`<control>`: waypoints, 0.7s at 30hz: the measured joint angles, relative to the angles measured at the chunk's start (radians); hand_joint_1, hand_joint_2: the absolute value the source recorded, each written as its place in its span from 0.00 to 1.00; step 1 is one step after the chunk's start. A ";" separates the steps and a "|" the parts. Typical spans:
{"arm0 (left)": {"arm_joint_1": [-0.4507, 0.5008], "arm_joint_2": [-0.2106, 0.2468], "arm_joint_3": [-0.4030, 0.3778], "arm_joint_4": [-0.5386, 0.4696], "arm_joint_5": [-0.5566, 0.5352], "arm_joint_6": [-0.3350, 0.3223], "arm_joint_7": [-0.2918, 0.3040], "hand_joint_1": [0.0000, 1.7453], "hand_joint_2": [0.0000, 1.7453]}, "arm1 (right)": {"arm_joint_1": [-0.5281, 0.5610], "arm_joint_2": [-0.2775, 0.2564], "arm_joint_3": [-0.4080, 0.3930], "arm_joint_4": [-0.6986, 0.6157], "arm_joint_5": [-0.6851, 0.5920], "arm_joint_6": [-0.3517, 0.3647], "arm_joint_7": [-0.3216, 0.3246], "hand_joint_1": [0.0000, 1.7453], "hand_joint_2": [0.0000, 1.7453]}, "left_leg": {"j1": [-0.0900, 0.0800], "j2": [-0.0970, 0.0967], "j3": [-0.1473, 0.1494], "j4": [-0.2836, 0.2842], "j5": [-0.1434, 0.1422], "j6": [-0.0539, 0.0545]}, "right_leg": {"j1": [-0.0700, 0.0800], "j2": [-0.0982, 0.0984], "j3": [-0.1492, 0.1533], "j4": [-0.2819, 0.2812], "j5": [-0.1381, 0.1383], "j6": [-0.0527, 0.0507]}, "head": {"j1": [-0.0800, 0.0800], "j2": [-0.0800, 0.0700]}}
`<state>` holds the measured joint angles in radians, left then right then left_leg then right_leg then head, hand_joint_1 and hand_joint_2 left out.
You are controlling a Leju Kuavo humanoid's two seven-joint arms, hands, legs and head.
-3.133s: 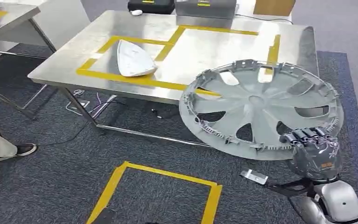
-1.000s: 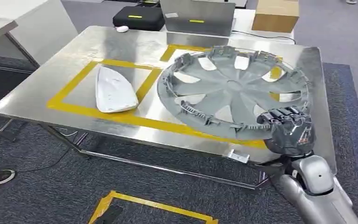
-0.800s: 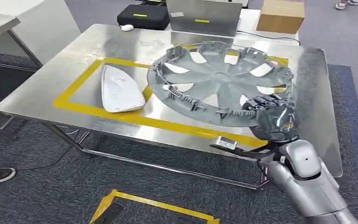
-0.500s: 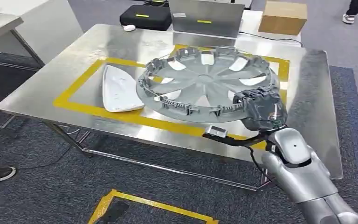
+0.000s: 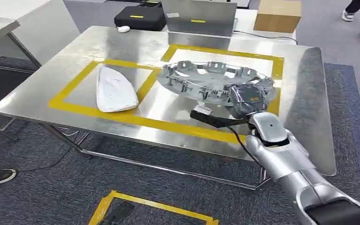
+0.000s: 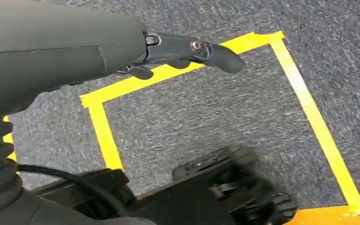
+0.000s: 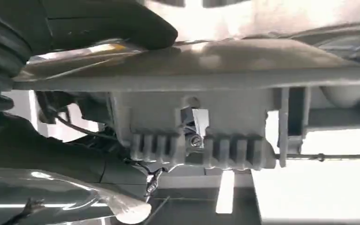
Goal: Take the parts from the cabinet and place them on the table.
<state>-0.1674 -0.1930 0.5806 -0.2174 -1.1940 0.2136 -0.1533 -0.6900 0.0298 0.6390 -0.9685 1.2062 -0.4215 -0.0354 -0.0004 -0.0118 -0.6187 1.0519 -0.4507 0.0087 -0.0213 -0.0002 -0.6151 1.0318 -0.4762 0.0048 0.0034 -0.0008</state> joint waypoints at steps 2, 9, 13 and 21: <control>-0.003 0.000 -0.006 0.000 0.000 -0.002 0.001 0.00 1.00 | -0.031 0.014 -0.005 0.046 0.000 0.015 0.017 1.00 1.00 | -0.006 0.000 -0.003 -0.022 -0.004 0.004 | 0.001 0.002 -0.014 0.002 0.007 0.014 | -0.002 0.000; -0.004 -0.002 -0.019 0.000 -0.001 -0.006 0.002 0.00 1.00 | -0.054 0.030 -0.014 0.113 -0.003 0.025 0.025 1.00 1.00 | 0.001 0.001 0.006 -0.046 0.007 0.029 | 0.002 0.000 -0.140 0.259 -0.125 0.037 | 0.001 0.000; -0.004 -0.002 -0.024 0.000 -0.001 -0.009 0.002 0.00 1.00 | -0.057 0.031 -0.014 0.131 -0.003 0.026 0.025 1.00 1.00 | 0.000 -0.003 0.007 -0.038 0.002 0.029 | 0.002 0.000 -0.094 0.155 -0.029 0.035 | 0.001 0.000; -0.005 -0.003 -0.031 -0.002 -0.001 0.000 -0.006 0.00 1.00 | -0.087 0.053 -0.023 0.169 -0.006 0.030 0.034 0.00 0.00 | -0.005 0.000 -0.013 -0.001 -0.028 -0.008 | -0.002 0.000 -0.003 -0.009 0.008 0.005 | -0.003 0.000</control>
<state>-0.1721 -0.1961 0.5497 -0.2193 -1.1948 0.2137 -0.1591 -0.7771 0.0824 0.6157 -0.7999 1.2001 -0.3918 -0.0019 -0.0054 -0.0122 -0.6313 1.0508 -0.4785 0.0008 -0.0235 -0.0004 -0.6184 1.0228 -0.4679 0.0097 0.0004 -0.0008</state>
